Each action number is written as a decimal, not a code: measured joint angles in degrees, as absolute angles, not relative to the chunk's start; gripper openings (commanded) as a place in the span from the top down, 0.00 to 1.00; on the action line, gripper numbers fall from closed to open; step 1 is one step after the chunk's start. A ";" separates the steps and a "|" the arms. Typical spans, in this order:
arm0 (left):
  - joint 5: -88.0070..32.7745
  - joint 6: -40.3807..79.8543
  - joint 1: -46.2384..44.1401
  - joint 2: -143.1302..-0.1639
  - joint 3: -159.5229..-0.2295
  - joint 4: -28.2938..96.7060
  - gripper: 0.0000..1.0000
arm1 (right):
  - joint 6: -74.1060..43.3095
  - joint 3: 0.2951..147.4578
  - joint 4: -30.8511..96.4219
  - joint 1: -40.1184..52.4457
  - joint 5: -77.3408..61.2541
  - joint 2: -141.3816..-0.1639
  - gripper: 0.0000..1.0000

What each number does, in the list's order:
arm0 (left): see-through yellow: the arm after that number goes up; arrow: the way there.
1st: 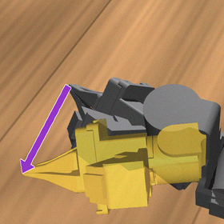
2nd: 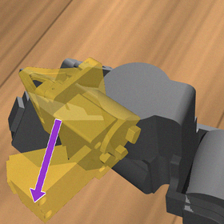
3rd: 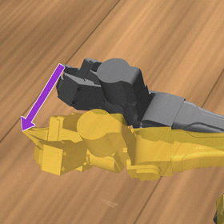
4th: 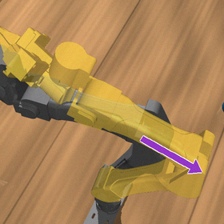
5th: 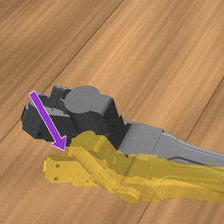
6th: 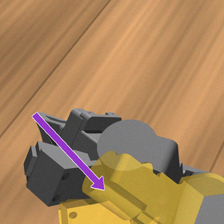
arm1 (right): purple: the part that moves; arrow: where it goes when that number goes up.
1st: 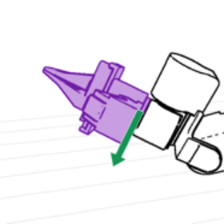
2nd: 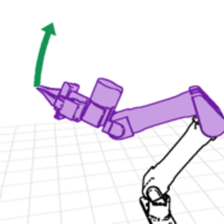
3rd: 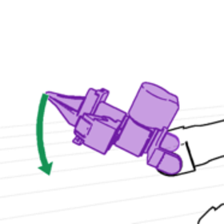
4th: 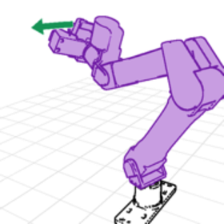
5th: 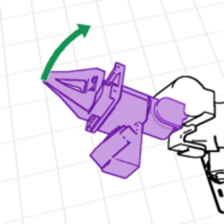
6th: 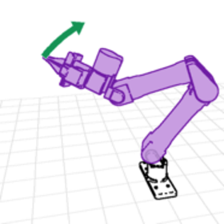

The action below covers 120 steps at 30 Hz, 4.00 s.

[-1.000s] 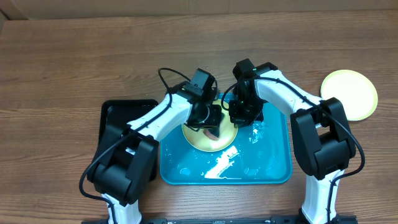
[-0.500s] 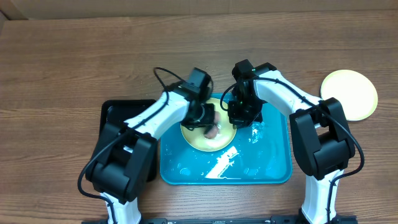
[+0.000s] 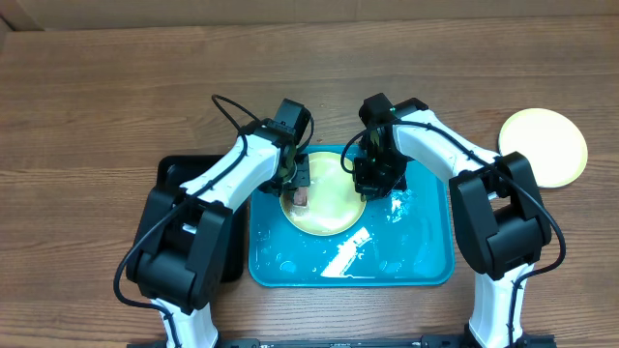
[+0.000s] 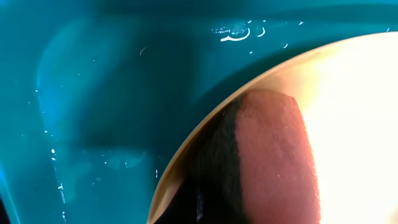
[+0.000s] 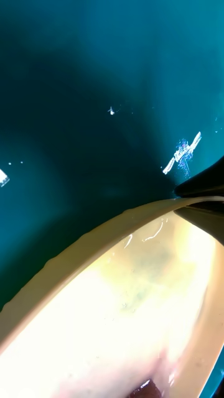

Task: Clean dirty plates on tray and stack at the side
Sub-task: 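Scrub the yellow plate's surface with the sponge in the left gripper, then carry the sponge back and drop it on the black tray with the left gripper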

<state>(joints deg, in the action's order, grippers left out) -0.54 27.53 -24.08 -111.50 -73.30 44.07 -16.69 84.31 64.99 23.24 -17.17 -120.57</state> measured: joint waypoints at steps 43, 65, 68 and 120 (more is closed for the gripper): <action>-9.19 19.66 -33.54 -118.32 -82.89 43.55 0.96 | -16.49 84.31 66.06 23.14 -16.08 -120.57 0.96; -8.88 19.22 -30.33 -118.45 -83.64 61.93 0.96 | -16.23 84.20 65.04 23.38 -17.30 -120.57 0.96; -6.50 20.82 -28.99 -118.63 -83.64 63.35 0.96 | -16.25 84.20 64.88 23.38 -17.61 -120.57 0.96; 16.12 35.27 -10.31 -94.11 -88.86 82.21 0.96 | -16.45 84.20 63.66 23.38 -17.76 -120.57 0.96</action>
